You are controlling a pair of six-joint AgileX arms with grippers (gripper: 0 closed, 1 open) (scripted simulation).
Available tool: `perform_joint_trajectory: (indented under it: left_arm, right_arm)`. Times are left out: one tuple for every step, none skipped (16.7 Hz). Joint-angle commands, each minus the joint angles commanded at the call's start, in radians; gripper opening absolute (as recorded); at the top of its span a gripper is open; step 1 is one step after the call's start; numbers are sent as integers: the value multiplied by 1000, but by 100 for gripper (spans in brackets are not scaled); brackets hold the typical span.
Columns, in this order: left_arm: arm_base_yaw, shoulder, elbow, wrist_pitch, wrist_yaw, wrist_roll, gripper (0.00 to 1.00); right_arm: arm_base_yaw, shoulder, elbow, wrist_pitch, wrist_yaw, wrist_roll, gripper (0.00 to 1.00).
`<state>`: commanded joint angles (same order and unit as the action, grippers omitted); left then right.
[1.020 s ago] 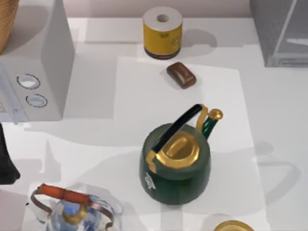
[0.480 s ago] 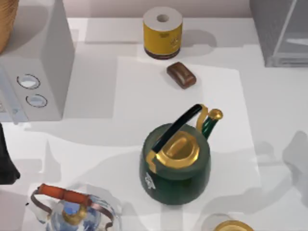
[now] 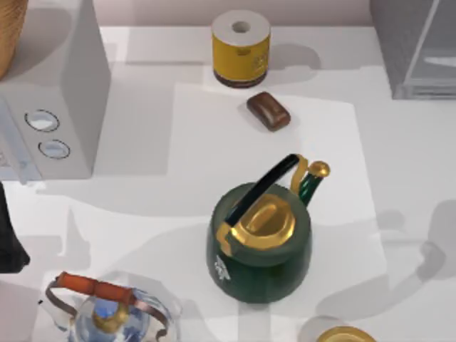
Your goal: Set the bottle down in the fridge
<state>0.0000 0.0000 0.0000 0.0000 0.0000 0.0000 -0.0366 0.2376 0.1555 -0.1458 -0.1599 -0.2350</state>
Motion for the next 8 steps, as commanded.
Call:
perform_joint_trajectory:
  left_arm:
    - [0,0,0,0,0,0,100]
    - [0,0,0,0,0,0,100]
    - [0,0,0,0,0,0,100]
    - [0,0,0,0,0,0,100]
    - [0,0,0,0,0,0,100]
    - [0,0,0,0,0,0,100]
    - [0,0,0,0,0,0,100]
    - [0,0,0,0,0,0,100]
  right_arm:
    - [12,-66,-39,39,43,65,1]
    - [20,-121,-74,72,79,120,1]
    - [27,-166,-104,99,110,164,1]
    - [32,-200,-128,121,133,197,1]
    - [35,-223,-145,136,149,220,1]
    - [36,-235,-154,144,158,233,1]
    - [37,-238,-156,146,160,235,1]
    - [37,-238,-156,146,160,235,1]
